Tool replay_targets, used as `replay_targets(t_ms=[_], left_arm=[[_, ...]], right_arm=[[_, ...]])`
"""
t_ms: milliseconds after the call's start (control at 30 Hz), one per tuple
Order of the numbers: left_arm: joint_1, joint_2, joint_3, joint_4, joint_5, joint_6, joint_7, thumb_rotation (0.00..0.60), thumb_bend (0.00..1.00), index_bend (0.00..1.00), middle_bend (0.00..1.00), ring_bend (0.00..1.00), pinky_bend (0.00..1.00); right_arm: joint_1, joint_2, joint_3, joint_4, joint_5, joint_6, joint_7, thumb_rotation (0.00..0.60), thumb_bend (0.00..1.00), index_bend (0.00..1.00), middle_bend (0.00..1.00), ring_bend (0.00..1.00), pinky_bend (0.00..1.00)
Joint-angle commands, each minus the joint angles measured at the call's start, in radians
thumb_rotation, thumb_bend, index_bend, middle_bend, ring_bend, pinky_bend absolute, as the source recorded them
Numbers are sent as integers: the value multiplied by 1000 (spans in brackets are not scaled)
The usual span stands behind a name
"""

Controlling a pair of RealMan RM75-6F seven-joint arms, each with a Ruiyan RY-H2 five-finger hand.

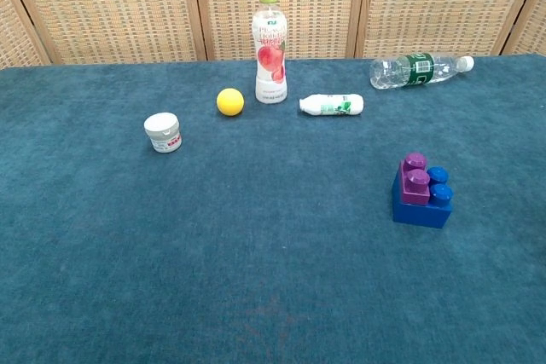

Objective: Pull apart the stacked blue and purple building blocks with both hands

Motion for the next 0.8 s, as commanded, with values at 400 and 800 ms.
replay_targets(t_ms=[400, 800], left_arm=[[-33, -16, -24, -6, -82, -67, 50, 600, 0, 0, 0, 0, 0], [-46, -14, -33, -3, -118, -92, 49, 600, 0, 0, 0, 0, 0]], right_arm=[[438, -246, 124, 11, 598, -444, -202, 600, 0, 76, 109, 0, 0], [616, -468, 84, 118, 1008, -227, -577, 600, 0, 163, 148, 0, 0]])
